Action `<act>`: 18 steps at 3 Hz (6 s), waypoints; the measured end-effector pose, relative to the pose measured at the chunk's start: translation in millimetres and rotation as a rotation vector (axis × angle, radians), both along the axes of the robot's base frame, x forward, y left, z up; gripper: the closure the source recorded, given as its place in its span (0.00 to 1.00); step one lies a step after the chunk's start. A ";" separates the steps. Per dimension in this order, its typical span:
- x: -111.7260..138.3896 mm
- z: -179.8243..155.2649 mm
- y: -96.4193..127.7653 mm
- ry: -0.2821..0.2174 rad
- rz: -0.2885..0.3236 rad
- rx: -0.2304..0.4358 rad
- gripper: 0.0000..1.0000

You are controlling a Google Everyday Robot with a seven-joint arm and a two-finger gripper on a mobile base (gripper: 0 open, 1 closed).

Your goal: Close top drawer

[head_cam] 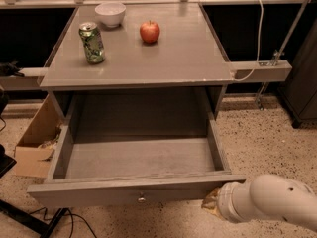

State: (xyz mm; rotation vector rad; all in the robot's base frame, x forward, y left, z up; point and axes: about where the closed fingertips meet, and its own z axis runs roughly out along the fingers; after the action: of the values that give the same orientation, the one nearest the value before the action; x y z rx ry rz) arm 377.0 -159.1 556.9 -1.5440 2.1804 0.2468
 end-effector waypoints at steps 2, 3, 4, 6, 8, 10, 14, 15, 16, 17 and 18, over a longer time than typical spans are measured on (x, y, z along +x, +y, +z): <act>32.6 -16.7 6.6 -0.066 0.020 0.033 1.00; 61.0 -9.8 10.2 -0.110 0.038 0.040 1.00; 68.6 -7.4 11.4 -0.125 0.046 0.042 1.00; 121.0 15.9 21.9 -0.209 0.086 0.048 1.00; 184.3 48.7 35.5 -0.305 0.131 0.058 1.00; 227.1 66.0 46.7 -0.358 0.160 0.074 1.00; 257.0 70.2 54.5 -0.384 0.170 0.101 1.00; 257.0 70.2 54.5 -0.384 0.170 0.101 0.82; 257.0 70.1 54.5 -0.384 0.170 0.101 0.57; 257.0 70.1 54.5 -0.384 0.170 0.101 0.35; 256.9 70.1 54.6 -0.384 0.170 0.101 0.12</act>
Offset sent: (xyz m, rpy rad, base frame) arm 0.1499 0.0163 -0.0142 0.0907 -0.2639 0.0710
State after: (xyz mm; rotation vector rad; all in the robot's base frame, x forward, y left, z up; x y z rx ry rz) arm 633.9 -104.6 627.0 -1.5731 1.7210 0.1002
